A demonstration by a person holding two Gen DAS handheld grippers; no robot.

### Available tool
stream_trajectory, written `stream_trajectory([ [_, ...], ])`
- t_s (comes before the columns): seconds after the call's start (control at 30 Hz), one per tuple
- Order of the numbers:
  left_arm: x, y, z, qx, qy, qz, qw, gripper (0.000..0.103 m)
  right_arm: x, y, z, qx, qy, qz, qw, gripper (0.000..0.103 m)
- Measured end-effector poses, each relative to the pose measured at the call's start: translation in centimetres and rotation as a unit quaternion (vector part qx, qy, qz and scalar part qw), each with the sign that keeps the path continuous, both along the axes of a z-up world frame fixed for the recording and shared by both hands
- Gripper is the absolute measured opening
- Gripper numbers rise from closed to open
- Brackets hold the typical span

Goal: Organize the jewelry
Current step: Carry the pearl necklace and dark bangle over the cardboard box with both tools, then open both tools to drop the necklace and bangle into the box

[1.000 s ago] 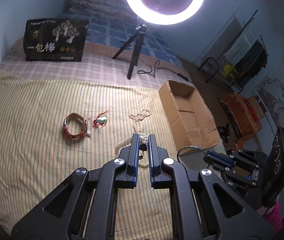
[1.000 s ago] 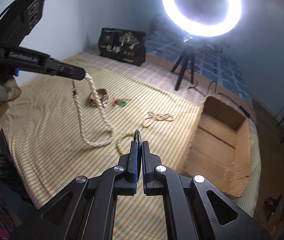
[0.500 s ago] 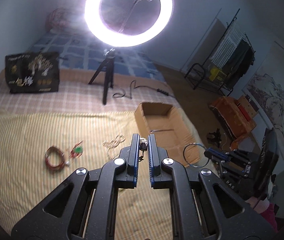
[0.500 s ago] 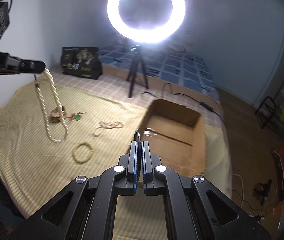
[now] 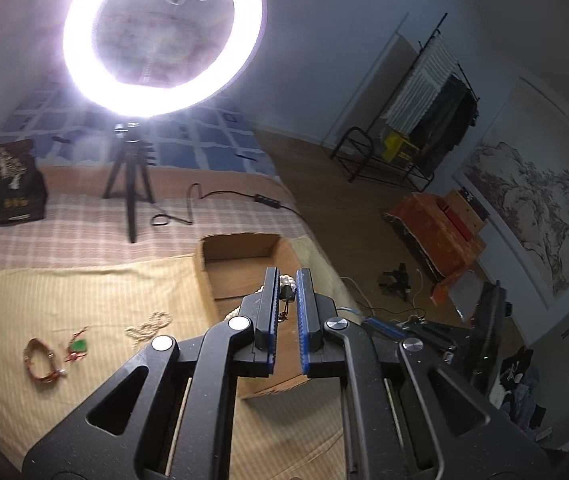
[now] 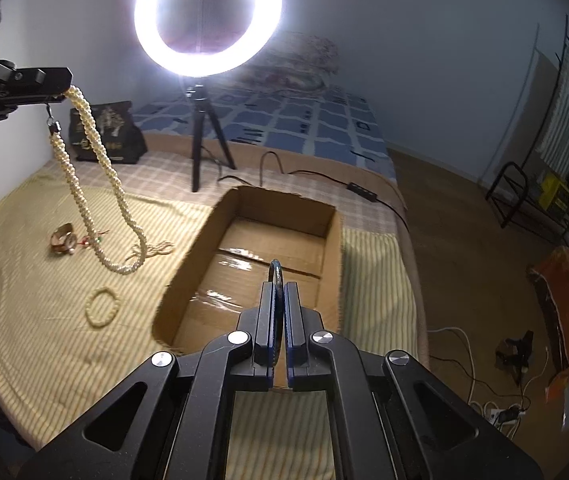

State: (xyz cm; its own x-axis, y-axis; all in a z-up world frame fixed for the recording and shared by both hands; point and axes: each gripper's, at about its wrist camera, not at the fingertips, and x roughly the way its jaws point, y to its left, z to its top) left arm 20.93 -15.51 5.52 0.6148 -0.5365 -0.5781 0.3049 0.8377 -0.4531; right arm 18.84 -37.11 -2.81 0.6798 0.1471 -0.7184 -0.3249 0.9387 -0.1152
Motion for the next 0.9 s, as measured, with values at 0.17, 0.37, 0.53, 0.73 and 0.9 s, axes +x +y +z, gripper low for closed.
stream_trajectory([
  [0.17, 0.8, -3.0, 0.1, 0.002, -0.004, -0.017, 0.9998, 0.006, 1.2, -1.1, -0.7, 0.001, 0.007, -0.009, 1.000, 0.002],
  [0.37, 1.3, -5.1, -0.8, 0.010, 0.004, -0.027, 0.9996, 0.006, 2.7, -1.6, -1.4, 0.010, 0.013, -0.015, 1.000, 0.002],
  [0.53, 1.8, -5.6, -2.3, 0.021, 0.019, -0.029, 0.9992, 0.006, 3.5, -1.7, -2.1, 0.015, 0.024, -0.013, 1.000, 0.002],
  [0.73, 2.5, -5.4, -3.2, 0.028, 0.027, -0.013, 0.9992, 0.006, 4.0, -1.5, -2.6, 0.029, 0.033, -0.006, 0.999, 0.002],
  [0.9, 2.7, -4.6, -3.1, 0.036, 0.029, 0.007, 0.9989, 0.061, 4.1, -1.4, -2.2, 0.031, 0.023, -0.016, 0.999, 0.056],
])
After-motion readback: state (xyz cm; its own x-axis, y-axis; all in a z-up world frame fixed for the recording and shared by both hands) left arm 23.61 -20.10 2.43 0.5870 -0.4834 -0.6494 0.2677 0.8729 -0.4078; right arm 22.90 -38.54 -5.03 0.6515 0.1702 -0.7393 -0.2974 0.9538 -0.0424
